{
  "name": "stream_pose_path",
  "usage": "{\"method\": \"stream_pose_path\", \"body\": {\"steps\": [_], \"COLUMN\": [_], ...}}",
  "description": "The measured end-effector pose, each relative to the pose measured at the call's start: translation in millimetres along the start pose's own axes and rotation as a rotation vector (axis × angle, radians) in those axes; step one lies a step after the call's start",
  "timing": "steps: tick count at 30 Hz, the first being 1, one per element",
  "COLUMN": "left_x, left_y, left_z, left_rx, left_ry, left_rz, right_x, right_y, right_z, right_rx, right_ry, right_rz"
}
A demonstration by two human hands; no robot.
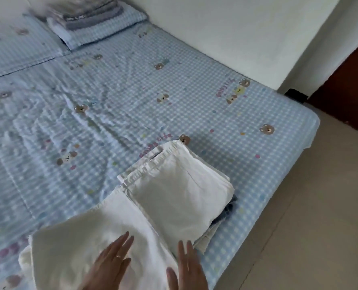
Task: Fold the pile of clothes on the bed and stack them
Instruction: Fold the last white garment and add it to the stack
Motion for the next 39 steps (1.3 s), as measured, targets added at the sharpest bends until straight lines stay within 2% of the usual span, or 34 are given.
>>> {"method": "stream_pose_path", "body": {"steps": [1, 3, 4, 7, 10, 12, 13, 16, 20, 22, 27, 31, 34, 36, 39], "left_x": [-25.3, -70.0, -87.0, -108.1, -91.9, -72.7, -65.5, -58.9, -56.6, -59.1, -66.5, -74.1, -74.8, -74.3, -75.7], "left_y": [8.0, 36.9, 58.6, 118.1, 153.6, 159.9, 157.3, 158.2, 164.3, 168.7, 183.5, 201.1, 216.1, 223.8, 229.6], "left_z": [3.9, 21.9, 31.5, 56.6, 74.7, 93.6, 105.1, 129.1, 144.0, 145.1, 140.3, 146.9, 151.9, 154.7, 158.1], "left_rx": [-0.104, -0.195, -0.147, -0.078, -0.065, 0.067, 0.113, 0.096, 0.064, 0.002, -0.148, -0.129, -0.103, -0.181, -0.252], "left_ry": [-0.125, -0.263, -0.309, -0.315, -0.240, -0.218, -0.259, -0.267, -0.380, -0.495, -0.522, -0.791, -0.815, -0.883, -1.019], "left_rz": [-0.079, -0.255, -0.318, -0.586, -0.805, -0.883, -0.923, -1.012, -1.292, -1.356, -1.401, -1.527, -1.657, -1.663, -1.643], "right_x": [-6.5, -29.4, -39.4, -60.7, -87.3, -111.0, -121.3, -142.6, -154.8, -157.1, -164.6, -196.5, -221.8, -225.5, -227.2], "right_y": [15.5, 61.8, 87.6, 172.9, 255.5, 291.6, 304.9, 331.4, 340.3, 337.8, 351.6, 381.7, 397.5, 395.4, 388.9], "right_z": [-15.1, -43.8, -51.4, -65.7, -50.4, -29.6, -18.7, 8.8, 35.9, 44.0, 35.0, -3.8, -13.1, -7.3, 1.9], "right_rx": [0.013, 0.145, 0.207, 0.198, 0.289, 0.399, 0.464, 0.621, 0.664, 0.677, 0.674, 0.584, 0.715, 0.807, 0.818], "right_ry": [-0.021, -0.065, -0.104, -0.224, -0.380, -0.398, -0.367, -0.046, 0.078, 0.127, 0.311, 0.406, 0.453, 0.454, 0.519], "right_rz": [-0.033, -0.022, -0.009, -0.020, 0.034, 0.109, 0.139, 0.238, 0.236, 0.237, 0.279, 0.397, 0.555, 0.576, 0.572]}}
Point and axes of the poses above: each hand's wrist, its own y-axis towards the middle knuckle, its own z-axis out of the palm, x = y × z, the point moved 3 cm from there along y, towards the middle knuckle, and after that the axes turned 14 degrees about y, right-handed, at the moved point
